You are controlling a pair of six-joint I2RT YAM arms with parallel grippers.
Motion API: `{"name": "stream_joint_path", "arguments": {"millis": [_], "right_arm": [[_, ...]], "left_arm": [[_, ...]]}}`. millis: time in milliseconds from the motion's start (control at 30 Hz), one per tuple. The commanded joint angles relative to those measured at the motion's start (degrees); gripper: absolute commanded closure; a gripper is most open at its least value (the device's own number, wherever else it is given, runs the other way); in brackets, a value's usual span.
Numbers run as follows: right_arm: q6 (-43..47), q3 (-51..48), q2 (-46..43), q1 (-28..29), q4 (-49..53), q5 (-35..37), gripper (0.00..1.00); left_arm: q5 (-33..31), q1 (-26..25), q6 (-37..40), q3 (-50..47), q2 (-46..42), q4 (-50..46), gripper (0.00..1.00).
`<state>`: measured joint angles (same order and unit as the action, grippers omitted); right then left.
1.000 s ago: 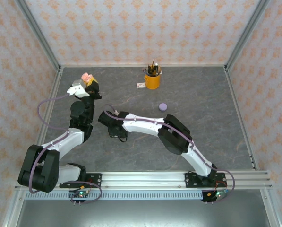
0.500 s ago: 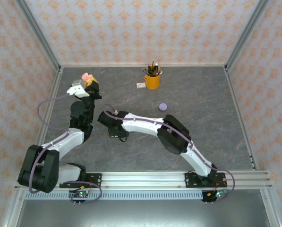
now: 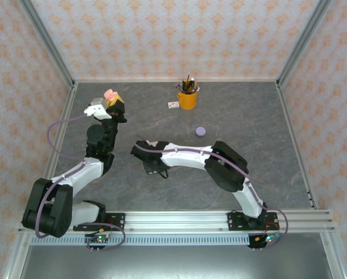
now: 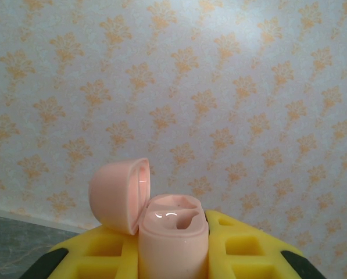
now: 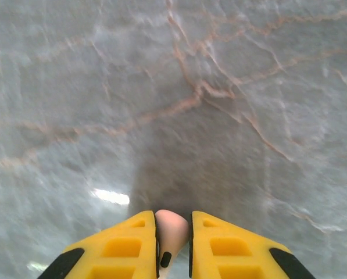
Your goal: Insert the wireless bluetooth earbuds into the charging case
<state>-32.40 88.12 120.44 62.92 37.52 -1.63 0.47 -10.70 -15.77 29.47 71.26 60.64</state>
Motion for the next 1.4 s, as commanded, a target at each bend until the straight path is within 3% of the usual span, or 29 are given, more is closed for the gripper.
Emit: {"name": "stream_joint_path", "arguments": {"millis": [0, 200, 400, 1000, 1367], "right_arm": [[10.43, -6.3, -6.48, -0.37, -2.06, 1.56, 0.83], [12.92, -18.3, -14.14, -3.5, -8.82, 0.42, 0.83], [12.65, -24.05, -22.2, -6.44, -14.33, 1.12, 0.83], [22.37, -23.24, -56.3, -13.95, -16.57, 9.54, 0.82], [30.57, -19.61, -58.42, -14.49, -24.94, 2.46, 0.82]], "left_arm": [[4.31, 0.68, -1.74, 0.68, -1.81, 0.27, 1.0], [10.35, 0.09, -2.11, 1.36, -1.73, -0.93, 1.0], [16.87, -2.63, 2.15, 1.9, -2.97, -2.9, 1.0], [30.83, -15.86, 17.26, 1.88, -3.9, -7.91, 1.0], [33.88, -22.77, 19.91, 6.35, 2.32, -5.71, 1.0]]}}
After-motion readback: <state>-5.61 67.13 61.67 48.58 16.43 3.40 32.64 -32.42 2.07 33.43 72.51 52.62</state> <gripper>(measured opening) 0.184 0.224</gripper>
